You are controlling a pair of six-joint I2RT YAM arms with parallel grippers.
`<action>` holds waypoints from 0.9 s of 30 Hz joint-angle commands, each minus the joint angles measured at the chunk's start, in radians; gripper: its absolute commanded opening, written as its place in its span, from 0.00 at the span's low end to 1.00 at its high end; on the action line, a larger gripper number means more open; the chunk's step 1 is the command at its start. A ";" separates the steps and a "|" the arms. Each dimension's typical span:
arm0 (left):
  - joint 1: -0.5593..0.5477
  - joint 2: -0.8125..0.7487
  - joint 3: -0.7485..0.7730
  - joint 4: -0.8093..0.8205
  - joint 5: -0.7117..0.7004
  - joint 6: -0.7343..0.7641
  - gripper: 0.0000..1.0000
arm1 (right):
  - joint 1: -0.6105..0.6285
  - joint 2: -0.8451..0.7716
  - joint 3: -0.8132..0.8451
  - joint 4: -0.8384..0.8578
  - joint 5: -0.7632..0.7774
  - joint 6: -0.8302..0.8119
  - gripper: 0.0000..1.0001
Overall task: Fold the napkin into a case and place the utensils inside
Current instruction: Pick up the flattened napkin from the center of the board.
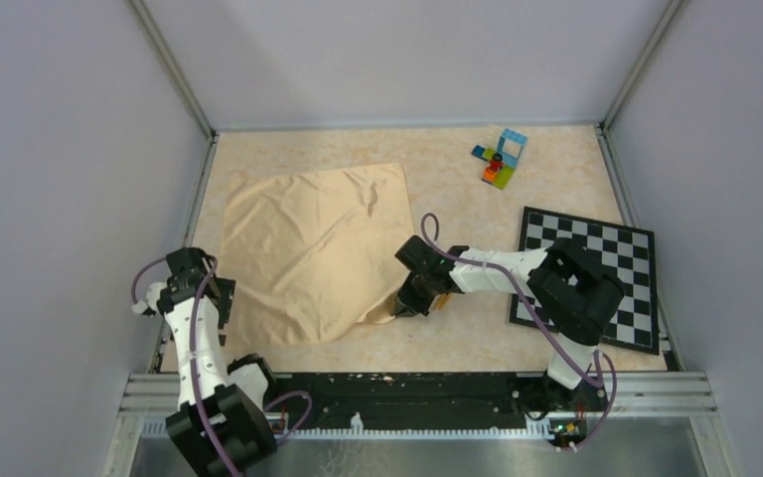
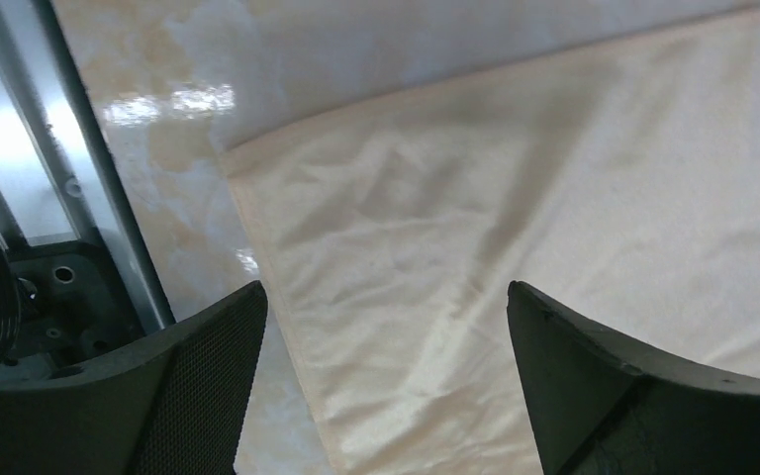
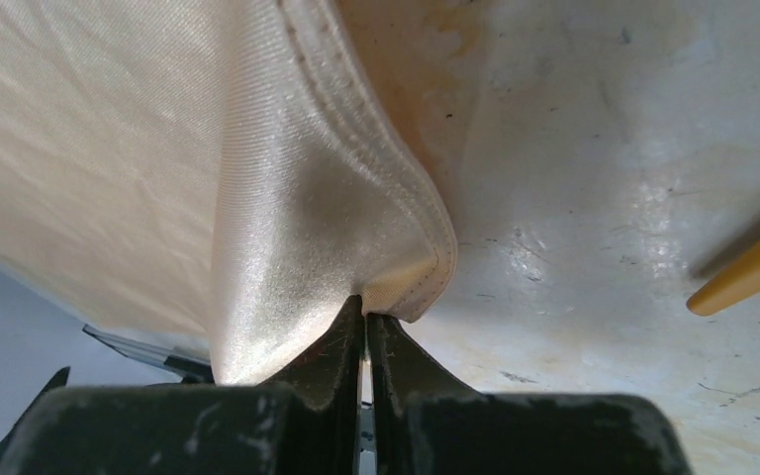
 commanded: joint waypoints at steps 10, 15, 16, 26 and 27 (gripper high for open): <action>0.310 0.024 -0.118 0.147 -0.013 -0.015 0.86 | -0.029 -0.021 0.030 -0.090 0.057 -0.033 0.00; 0.386 0.079 -0.159 0.228 0.090 0.039 0.80 | -0.028 -0.023 0.038 -0.102 0.065 -0.037 0.00; 0.385 0.072 -0.165 0.238 0.095 0.048 0.78 | -0.028 -0.022 0.038 -0.100 0.065 -0.035 0.00; 0.384 0.075 -0.189 0.263 0.137 0.058 0.78 | -0.028 0.013 0.042 -0.075 0.035 -0.023 0.00; 0.383 0.087 -0.191 0.268 0.140 0.056 0.79 | -0.028 0.014 0.044 -0.077 0.036 -0.023 0.00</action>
